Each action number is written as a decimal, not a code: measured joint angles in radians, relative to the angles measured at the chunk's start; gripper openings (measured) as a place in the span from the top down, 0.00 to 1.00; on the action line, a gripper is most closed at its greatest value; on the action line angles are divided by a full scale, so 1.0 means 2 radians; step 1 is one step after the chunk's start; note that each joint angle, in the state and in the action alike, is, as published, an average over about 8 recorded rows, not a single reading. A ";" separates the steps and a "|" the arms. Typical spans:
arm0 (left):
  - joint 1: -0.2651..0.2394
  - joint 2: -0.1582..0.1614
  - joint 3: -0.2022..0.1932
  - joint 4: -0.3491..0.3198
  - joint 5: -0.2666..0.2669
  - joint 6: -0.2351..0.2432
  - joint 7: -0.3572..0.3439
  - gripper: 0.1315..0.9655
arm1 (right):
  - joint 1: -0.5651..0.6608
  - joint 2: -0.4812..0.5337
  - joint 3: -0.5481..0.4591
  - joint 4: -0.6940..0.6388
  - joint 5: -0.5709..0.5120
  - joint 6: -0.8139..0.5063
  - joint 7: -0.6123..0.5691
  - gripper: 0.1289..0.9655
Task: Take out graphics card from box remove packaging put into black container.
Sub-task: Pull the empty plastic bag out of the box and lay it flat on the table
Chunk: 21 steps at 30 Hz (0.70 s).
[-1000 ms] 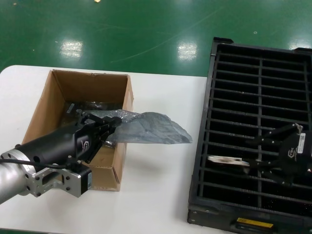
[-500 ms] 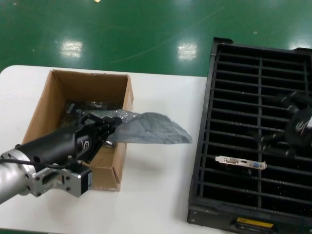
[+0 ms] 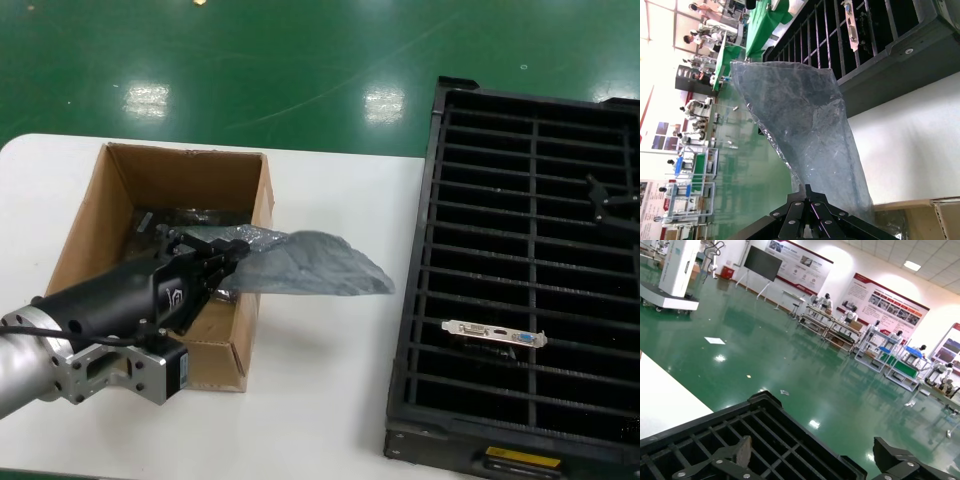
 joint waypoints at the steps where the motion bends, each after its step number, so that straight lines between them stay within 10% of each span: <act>1: -0.002 0.001 -0.001 -0.001 -0.003 0.004 -0.007 0.99 | 0.000 0.000 0.000 0.000 0.000 0.000 0.000 0.21; 9: -0.038 0.034 -0.025 0.003 -0.084 0.100 -0.154 0.99 | 0.000 0.000 0.000 0.000 0.000 0.000 0.000 0.08; 15: -0.098 0.035 0.033 0.046 -0.188 0.121 -0.296 0.99 | 0.000 0.000 0.000 0.000 0.000 0.000 0.000 0.05; 21: -0.121 0.077 0.038 0.106 -0.129 0.167 -0.427 0.99 | 0.000 0.000 0.000 0.000 0.000 0.000 0.000 0.01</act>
